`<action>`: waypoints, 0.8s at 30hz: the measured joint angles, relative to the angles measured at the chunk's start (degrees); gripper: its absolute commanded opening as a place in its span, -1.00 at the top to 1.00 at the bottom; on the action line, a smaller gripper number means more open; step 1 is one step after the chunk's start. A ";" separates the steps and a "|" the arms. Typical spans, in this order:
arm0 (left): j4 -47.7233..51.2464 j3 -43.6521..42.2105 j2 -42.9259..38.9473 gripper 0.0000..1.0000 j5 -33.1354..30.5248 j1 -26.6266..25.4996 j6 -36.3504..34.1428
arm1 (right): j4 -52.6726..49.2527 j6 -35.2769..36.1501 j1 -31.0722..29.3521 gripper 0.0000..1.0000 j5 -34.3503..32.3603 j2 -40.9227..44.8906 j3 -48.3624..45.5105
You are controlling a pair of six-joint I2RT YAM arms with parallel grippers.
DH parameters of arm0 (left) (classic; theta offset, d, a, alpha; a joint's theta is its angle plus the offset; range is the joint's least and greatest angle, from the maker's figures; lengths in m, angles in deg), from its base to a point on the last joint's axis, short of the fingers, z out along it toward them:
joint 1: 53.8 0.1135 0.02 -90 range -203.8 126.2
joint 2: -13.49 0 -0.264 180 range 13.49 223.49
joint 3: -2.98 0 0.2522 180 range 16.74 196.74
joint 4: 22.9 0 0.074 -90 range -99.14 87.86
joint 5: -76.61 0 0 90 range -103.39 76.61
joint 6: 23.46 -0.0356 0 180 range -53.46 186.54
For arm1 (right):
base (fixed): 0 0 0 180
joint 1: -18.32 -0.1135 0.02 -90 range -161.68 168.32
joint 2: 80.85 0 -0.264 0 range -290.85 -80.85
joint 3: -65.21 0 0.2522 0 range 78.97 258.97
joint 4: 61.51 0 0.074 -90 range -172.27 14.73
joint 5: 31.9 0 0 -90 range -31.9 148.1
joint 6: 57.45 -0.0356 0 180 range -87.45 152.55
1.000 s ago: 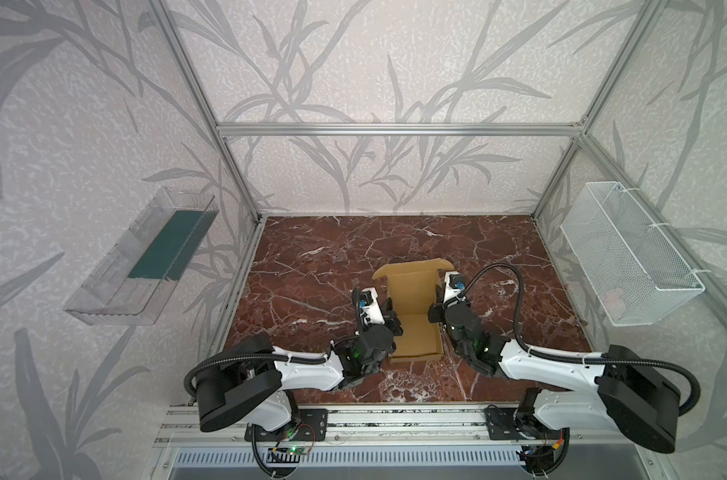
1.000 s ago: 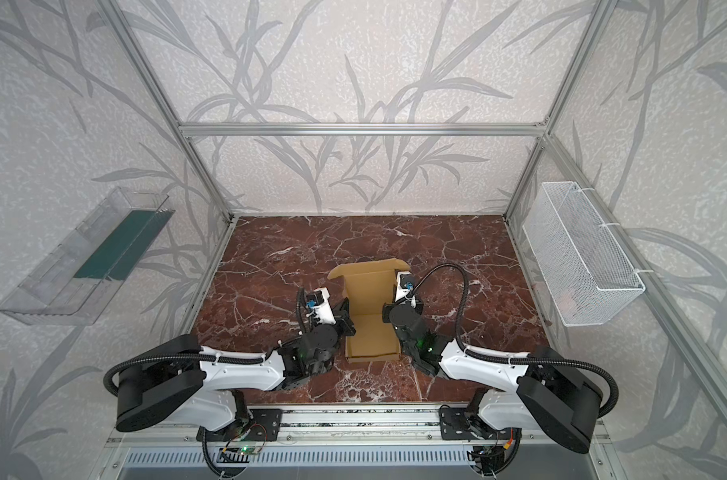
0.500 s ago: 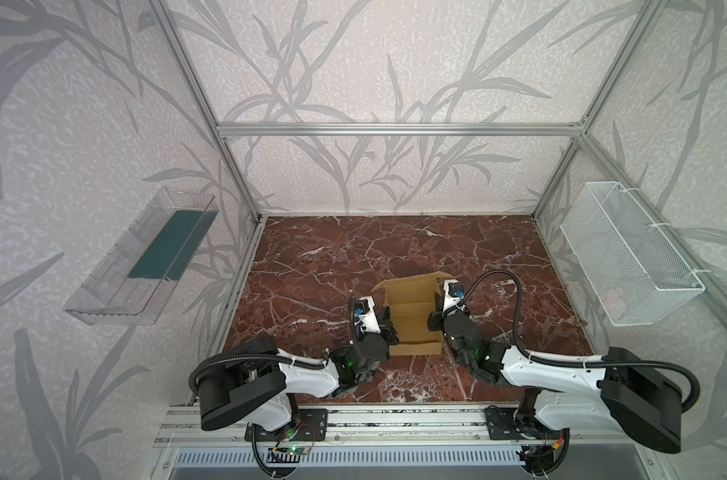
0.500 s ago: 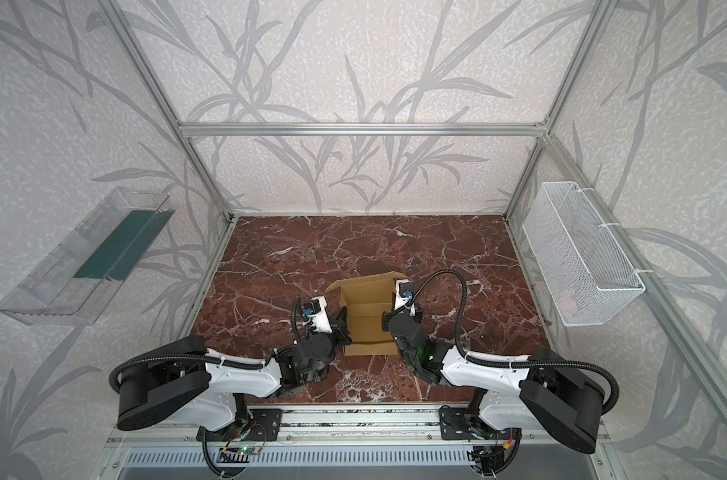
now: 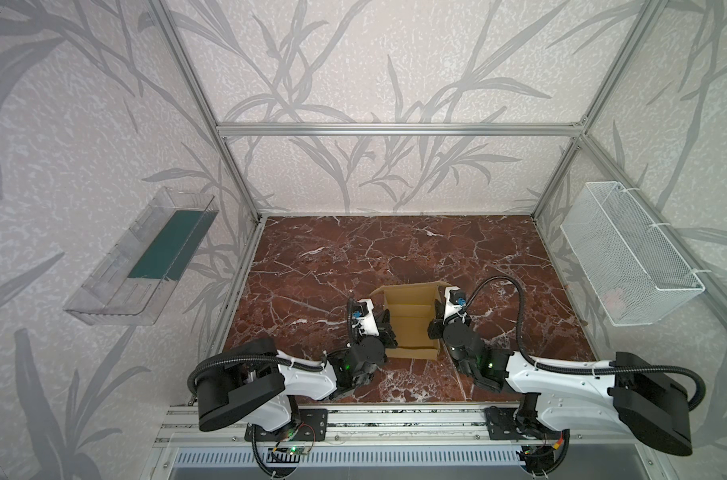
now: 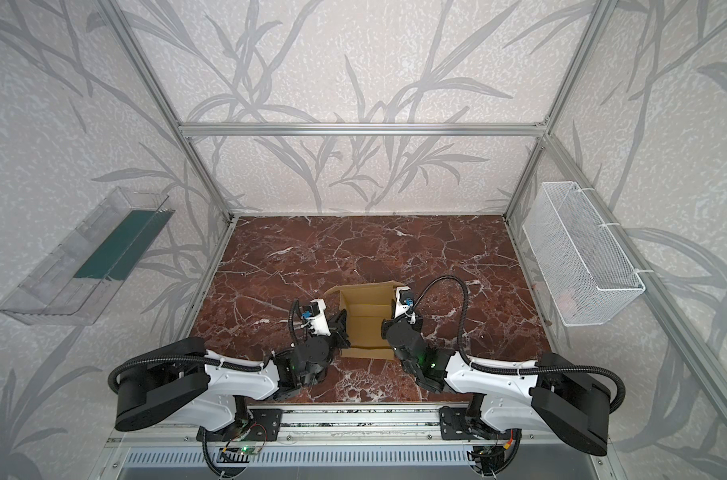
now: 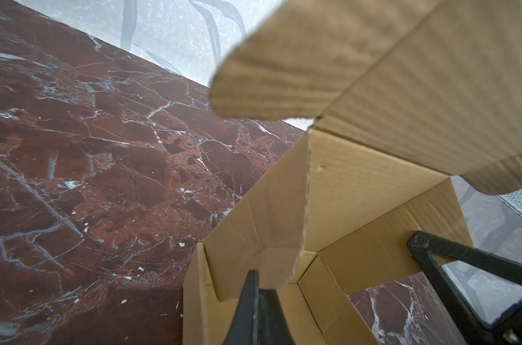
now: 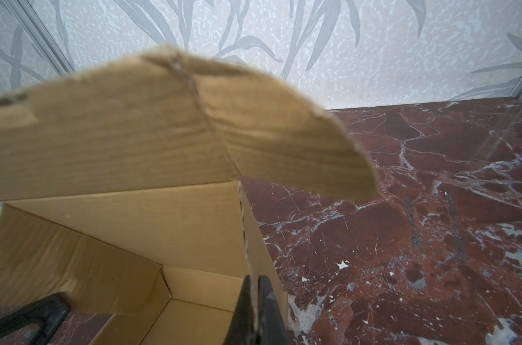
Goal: Fold the paper box
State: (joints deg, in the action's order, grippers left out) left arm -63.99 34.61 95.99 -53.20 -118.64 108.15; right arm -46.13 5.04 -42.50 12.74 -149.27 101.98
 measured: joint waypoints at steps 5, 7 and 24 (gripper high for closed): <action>-1.22 -1.22 -0.22 1.00 0.52 -0.37 0.44 | -0.35 -1.70 -1.57 0.89 -1.81 0.00 -0.35; -1.38 -1.25 -0.26 1.00 0.68 -0.44 0.46 | -0.59 -2.25 -2.14 0.89 -2.60 0.00 -0.37; 1.84 -1.44 -2.82 1.00 0.92 -1.33 -0.26 | -11.41 -5.75 -2.89 0.89 -3.08 -0.13 4.07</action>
State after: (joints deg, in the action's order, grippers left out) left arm -62.15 33.17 93.17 -52.28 -119.97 107.88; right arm -57.54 -0.71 -45.39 9.65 -149.40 106.04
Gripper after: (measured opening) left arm 0.048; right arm 0.058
